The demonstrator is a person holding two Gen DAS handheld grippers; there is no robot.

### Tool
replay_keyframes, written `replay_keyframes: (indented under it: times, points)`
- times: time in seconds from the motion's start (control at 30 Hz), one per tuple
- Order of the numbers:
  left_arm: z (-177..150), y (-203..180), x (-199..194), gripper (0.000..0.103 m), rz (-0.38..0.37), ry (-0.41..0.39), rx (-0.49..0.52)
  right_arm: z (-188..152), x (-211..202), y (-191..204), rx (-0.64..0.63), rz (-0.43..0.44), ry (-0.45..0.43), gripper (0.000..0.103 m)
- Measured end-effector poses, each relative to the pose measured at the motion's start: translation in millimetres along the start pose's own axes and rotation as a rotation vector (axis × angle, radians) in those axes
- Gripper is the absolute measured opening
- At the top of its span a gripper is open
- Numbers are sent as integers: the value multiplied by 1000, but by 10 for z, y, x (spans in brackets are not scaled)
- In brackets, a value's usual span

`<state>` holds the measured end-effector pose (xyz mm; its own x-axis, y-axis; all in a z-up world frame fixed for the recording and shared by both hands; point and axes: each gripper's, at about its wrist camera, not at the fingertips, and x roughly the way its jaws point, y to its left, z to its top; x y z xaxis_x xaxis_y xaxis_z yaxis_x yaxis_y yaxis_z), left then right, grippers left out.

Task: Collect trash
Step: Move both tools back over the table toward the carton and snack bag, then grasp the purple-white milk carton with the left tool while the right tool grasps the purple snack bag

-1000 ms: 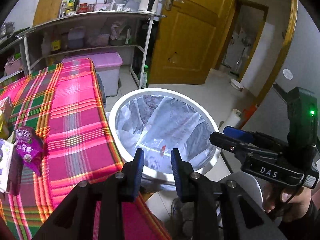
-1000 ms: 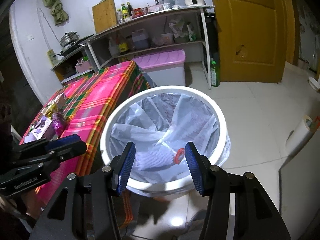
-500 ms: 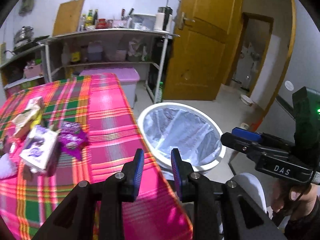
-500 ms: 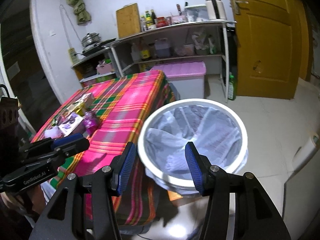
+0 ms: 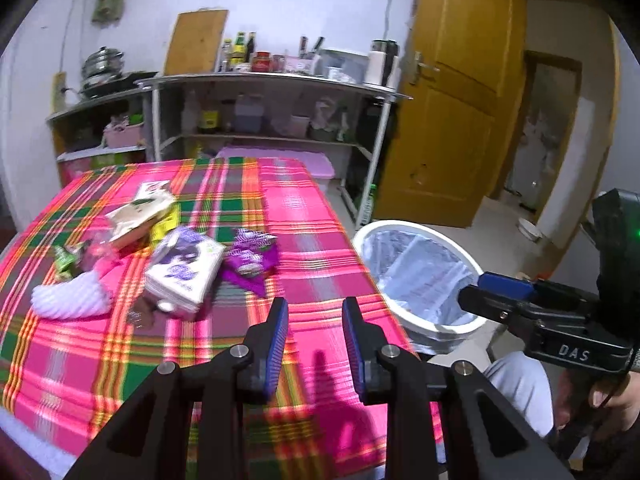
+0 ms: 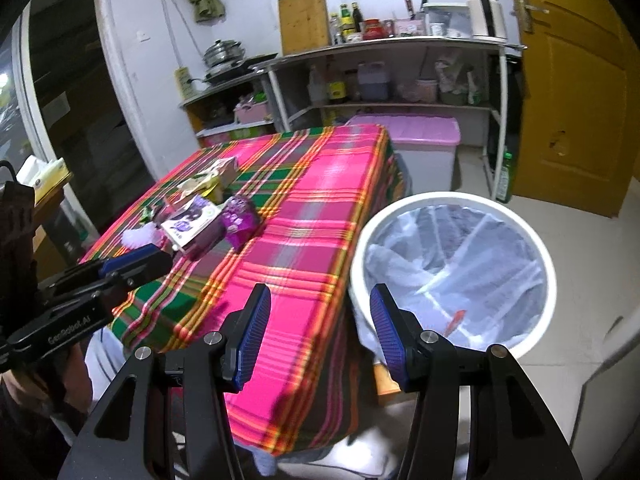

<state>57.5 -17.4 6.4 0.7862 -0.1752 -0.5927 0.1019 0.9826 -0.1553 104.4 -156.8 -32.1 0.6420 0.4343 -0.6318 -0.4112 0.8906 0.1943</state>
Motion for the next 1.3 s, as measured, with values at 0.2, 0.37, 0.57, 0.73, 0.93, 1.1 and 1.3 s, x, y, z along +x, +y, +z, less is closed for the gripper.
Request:
replay_keyframes:
  times: [0.2,0.37,0.57,0.73,0.93,1.1,1.3]
  points:
    - [-46,276,-68,39,54,-8,-51,48,125,150,-32,17,20,53]
    - [-37,467,-97,41,100,-23,-74,100,218,244,-58,33,28,53]
    - [6,676,-72,45,134,-22,-109,195,397,331,-84,45,47,53]
    - [60,861,8,46,154,-15,-136,258,546,384,-96,55,63,53]
    - [139,1009,208,46,150,12,-147,347,729,445,-117,71,75,53]
    - [178,1064,405,46,134,38,-144,442,942,458,-118,82,94,53]
    - [191,1093,617,48,123,66,-137,582,1207,478,-115,98,118,53]
